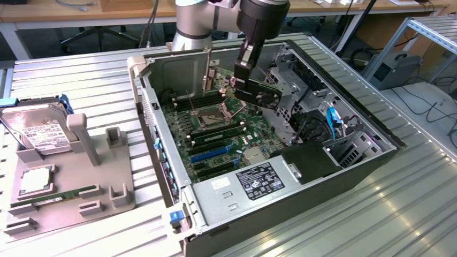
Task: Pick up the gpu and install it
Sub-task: 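Insert the gpu into the slot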
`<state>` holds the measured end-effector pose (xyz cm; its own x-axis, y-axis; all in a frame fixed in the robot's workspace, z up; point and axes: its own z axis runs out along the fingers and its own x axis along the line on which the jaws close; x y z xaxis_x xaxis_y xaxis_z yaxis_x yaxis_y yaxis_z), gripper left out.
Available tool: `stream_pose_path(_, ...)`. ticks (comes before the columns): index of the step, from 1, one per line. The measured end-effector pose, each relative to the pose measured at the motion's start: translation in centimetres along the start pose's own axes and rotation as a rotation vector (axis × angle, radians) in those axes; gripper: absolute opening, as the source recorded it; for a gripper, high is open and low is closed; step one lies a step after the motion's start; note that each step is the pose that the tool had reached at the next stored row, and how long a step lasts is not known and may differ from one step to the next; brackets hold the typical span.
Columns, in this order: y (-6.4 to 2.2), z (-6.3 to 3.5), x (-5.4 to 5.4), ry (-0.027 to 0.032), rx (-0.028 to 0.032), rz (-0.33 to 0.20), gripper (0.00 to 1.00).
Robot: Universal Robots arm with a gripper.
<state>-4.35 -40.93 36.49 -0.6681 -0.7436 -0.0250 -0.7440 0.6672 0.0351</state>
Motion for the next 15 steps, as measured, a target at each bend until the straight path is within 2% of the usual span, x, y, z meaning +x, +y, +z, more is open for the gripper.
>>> stream_pose_path(15, 0.00, 0.05, 0.00, 0.0017, -0.0012, -0.050, 0.27)
